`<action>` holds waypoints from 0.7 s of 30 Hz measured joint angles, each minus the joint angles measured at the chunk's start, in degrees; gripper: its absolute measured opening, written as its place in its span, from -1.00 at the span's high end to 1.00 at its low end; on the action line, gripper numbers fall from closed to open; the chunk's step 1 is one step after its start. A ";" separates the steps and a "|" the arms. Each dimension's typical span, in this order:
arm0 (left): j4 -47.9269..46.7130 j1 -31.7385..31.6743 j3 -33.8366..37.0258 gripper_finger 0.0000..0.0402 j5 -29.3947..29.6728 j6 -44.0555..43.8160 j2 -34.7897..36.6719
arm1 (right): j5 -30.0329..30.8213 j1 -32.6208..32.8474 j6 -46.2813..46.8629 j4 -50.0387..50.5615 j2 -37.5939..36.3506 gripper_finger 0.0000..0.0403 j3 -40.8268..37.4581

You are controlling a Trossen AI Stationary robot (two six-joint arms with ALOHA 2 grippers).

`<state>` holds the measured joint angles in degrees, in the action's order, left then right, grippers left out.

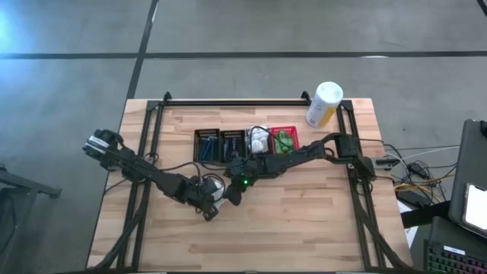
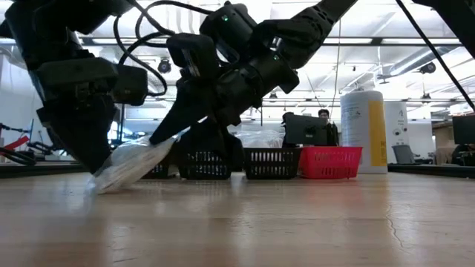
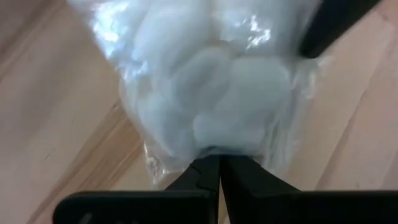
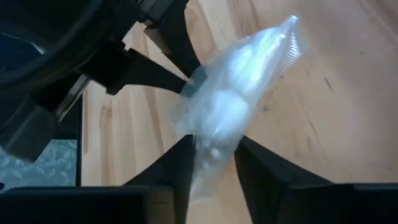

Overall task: Pick & Place Travel size toiletries
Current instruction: Put the white cotton pack into the right black bin

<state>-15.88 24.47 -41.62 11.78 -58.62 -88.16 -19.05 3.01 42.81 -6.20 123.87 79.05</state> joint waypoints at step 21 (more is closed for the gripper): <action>-17.17 1.15 -15.33 0.94 5.67 1.15 7.00 | 5.20 -0.42 -22.65 21.07 -12.41 0.91 0.15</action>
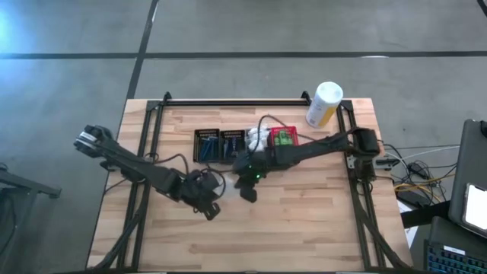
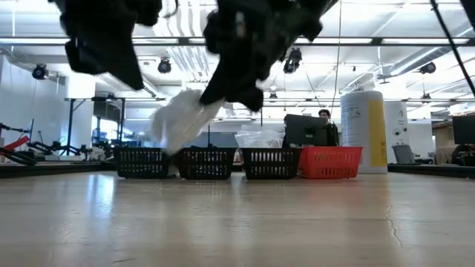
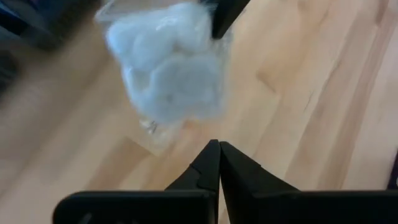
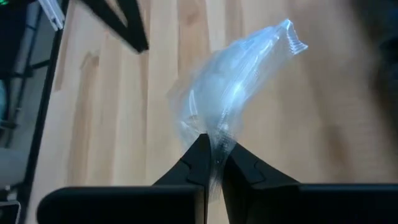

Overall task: Pick & Place Travel size toiletries
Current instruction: Put the white cotton pack into the right black bin

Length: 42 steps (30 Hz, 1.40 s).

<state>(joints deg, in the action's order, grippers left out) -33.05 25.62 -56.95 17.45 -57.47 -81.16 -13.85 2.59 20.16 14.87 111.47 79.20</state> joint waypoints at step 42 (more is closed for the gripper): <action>-2.28 0.31 -0.90 0.94 16.07 -1.56 3.51 | 9.56 -17.49 -47.30 32.18 -8.18 0.91 -0.79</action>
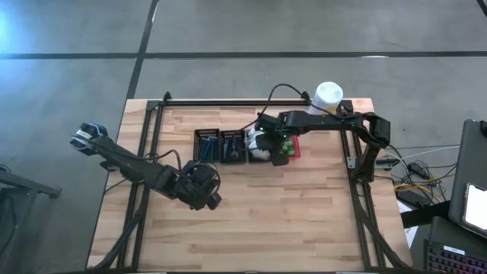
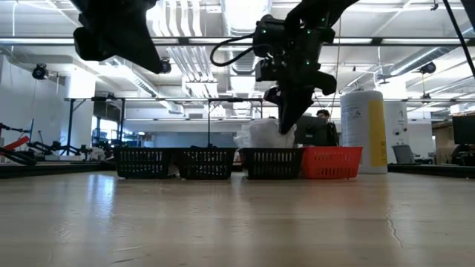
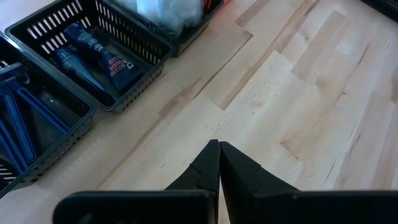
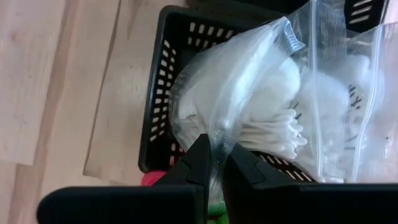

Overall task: Pick & Place Travel size toiletries
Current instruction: Put the white cotton pack into the right black bin, then return to Home Position

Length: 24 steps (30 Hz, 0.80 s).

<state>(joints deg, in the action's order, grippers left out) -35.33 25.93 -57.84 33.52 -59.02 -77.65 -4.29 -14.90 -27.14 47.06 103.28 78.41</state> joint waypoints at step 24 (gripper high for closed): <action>1.92 -0.02 0.00 0.94 0.46 -0.13 0.00 | 1.24 0.64 3.53 2.93 -3.07 0.03 -0.20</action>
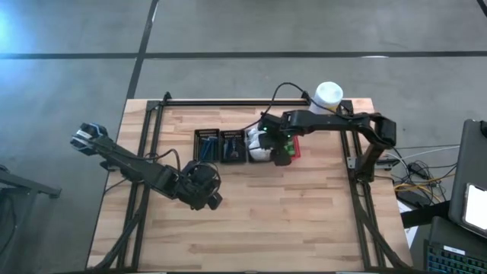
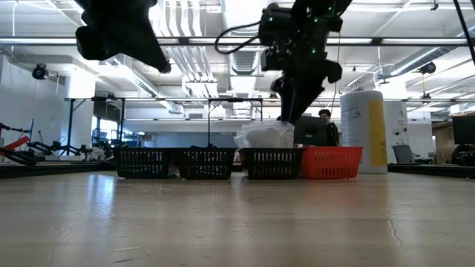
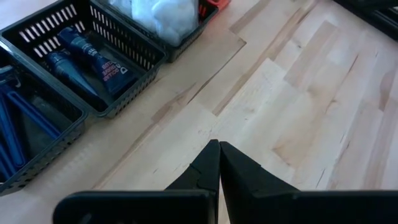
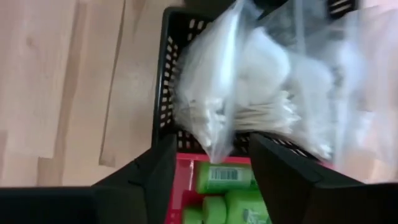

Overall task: Pick & Place Travel size toiletries
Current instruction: Return to Home Position

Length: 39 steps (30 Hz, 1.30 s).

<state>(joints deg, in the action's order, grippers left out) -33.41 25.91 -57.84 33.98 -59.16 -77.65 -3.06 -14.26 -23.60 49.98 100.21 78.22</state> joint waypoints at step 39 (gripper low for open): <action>29.25 -18.07 0.00 0.94 -17.51 29.09 1.42 | -11.09 4.95 42.75 -18.09 -59.90 -0.51 -24.57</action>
<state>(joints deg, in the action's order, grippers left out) -4.15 7.84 -57.84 16.47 -30.06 -76.22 -14.14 -9.30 19.15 31.90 40.31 53.65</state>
